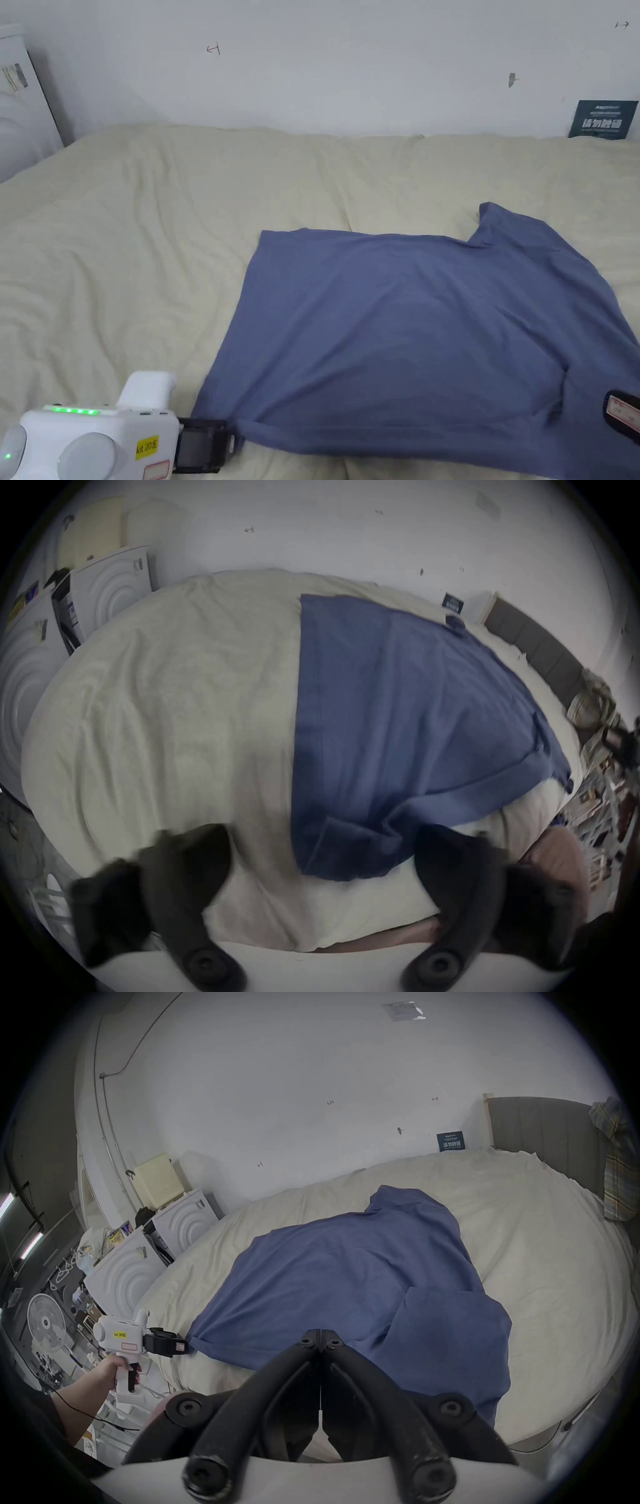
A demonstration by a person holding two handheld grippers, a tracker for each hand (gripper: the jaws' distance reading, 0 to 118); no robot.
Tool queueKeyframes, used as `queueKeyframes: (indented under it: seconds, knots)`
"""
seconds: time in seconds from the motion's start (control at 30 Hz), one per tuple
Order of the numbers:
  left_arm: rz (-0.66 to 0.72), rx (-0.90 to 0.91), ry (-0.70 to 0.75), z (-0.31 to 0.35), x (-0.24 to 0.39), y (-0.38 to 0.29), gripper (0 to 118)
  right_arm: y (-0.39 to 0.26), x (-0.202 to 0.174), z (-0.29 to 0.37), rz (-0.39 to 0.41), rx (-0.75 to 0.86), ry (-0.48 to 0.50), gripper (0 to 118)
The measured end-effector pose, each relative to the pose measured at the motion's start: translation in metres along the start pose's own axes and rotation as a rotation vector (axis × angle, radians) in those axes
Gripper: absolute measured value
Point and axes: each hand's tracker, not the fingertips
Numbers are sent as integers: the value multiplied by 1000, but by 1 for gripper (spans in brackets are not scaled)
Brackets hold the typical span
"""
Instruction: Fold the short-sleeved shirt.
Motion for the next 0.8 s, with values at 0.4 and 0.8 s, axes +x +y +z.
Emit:
queueKeyframes:
  seconds: [0.4, 0.8]
  knots:
    - [-89, 171, 90, 27, 26, -11, 8, 4, 55, 16, 64, -33, -174, 0]
    - [-28, 196, 52, 45, 47, 2, 7, -34, 140, -24, -5, -423, -345, 84]
